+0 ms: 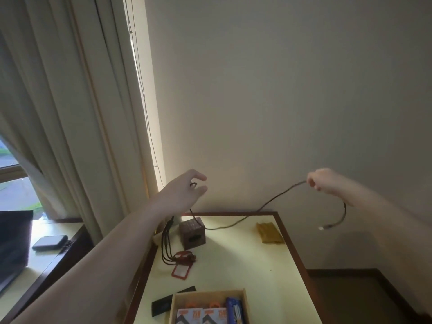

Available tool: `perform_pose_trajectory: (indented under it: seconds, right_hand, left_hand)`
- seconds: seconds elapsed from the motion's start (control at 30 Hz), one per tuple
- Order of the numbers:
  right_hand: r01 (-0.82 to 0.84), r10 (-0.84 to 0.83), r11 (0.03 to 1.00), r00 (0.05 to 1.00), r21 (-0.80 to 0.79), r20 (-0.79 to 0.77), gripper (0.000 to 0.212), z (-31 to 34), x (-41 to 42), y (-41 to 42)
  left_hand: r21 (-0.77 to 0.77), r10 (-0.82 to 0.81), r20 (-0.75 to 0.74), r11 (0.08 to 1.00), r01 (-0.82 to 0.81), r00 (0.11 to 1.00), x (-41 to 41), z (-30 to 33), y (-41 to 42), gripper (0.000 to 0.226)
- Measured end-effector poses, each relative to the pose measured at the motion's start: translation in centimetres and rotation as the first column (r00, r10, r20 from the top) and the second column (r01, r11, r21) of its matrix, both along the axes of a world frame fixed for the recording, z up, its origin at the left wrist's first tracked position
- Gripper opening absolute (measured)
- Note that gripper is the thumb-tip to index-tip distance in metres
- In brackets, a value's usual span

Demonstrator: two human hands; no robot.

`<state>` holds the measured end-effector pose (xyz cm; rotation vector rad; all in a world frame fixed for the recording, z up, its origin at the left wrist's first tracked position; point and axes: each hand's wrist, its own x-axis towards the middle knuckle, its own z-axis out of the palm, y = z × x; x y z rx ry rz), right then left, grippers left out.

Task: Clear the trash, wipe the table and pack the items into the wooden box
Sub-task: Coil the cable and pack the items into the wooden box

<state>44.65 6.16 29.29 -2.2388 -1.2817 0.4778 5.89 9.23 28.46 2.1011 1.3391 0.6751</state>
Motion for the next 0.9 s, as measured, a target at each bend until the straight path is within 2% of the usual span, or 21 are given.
perform_pose_trajectory:
  seconds: [0.07,0.1,0.13,0.17,0.2,0.23,0.3,0.33,0.43,0.53,0.57,0.63,0.73,0.8,0.9]
  right_hand:
    - [-0.072,0.132,0.968,0.961,-0.239,0.243,0.032,-1.5,-0.7,0.4]
    - [-0.138,0.226,0.946,0.93,-0.294,0.289,0.045,-1.4,-2.5,0.1]
    - [-0.243,0.317,0.929,0.911,-0.278,0.264,0.058,-0.7,-4.9,-0.5]
    - [-0.389,0.42,0.902,0.891,-0.188,0.171,0.068,0.3,-7.9,-1.3]
    - [-0.522,0.522,0.852,0.853,-0.04,0.005,0.072,1.3,-10.7,-1.9]
    - [-0.607,0.619,0.786,0.768,0.117,-0.168,0.069,2.4,-13.2,-2.4]
    - [-0.65,0.728,0.684,0.582,0.33,-0.363,0.051,4.1,-16.2,-2.5]
    - [-0.616,0.73,0.683,0.55,0.393,-0.406,0.041,4.8,-16.6,-2.0]
    - [-0.523,0.721,0.692,0.512,0.497,-0.466,0.012,6.9,-16.0,-1.2]
    - [-0.489,0.705,0.709,0.507,0.508,-0.496,0.028,8.0,-14.3,-0.6]
    - [-0.517,0.716,0.698,0.525,0.496,-0.46,0.03,8.2,-14.1,-0.6]
    - [-0.597,0.752,0.658,0.541,0.458,-0.377,0.031,8.5,-14.4,-0.6]
    - [-0.669,0.796,0.604,0.519,0.433,-0.31,0.03,8.7,-16.4,-0.4]
    - [-0.686,0.803,0.595,0.519,0.418,-0.292,0.029,9.0,-17.0,-0.2]
    - [-0.706,0.795,0.607,0.539,0.365,-0.278,0.028,9.4,-14.8,-0.2]
  left_hand:
    - [-0.002,0.012,0.064,1.0,-0.012,0.998,0.2,0.9,0.2,0.025]
    - [-0.009,0.006,0.112,1.0,-0.005,0.994,0.6,1.6,0.2,0.023]
    - [-0.006,-0.018,0.155,1.0,0.019,0.988,1.2,2.3,0.2,0.02]
    - [0.005,-0.055,0.183,0.998,0.055,0.982,1.9,3.0,0.2,0.018]
    - [0.018,-0.096,0.199,0.995,0.094,0.975,2.8,3.7,0.1,0.017]
    - [0.035,-0.134,0.205,0.991,0.129,0.97,3.6,4.5,0.0,0.017]
    - [0.091,-0.182,0.198,0.982,0.167,0.963,4.5,6.1,-0.1,0.017]
    - [0.118,-0.188,0.202,0.979,0.166,0.961,4.6,6.9,0.0,0.017]
    - [0.162,-0.185,0.243,0.976,0.149,0.952,3.2,8.4,0.4,0.021]
    - [0.222,-0.218,0.187,0.959,0.175,0.958,0.9,8.5,0.7,0.022]
    - [0.252,-0.237,0.156,0.948,0.194,0.959,0.6,8.5,0.5,0.021]
    - [0.275,-0.25,0.095,0.937,0.216,0.964,0.8,8.4,0.2,0.034]
    - [0.161,-0.258,0.195,0.96,0.228,0.946,2.2,8.8,-0.2,0.057]
    - [0.157,-0.25,0.202,0.963,0.221,0.947,2.5,9.5,-0.1,0.065]
    - [0.289,-0.164,0.123,0.95,0.122,0.979,0.3,10.4,0.4,0.055]
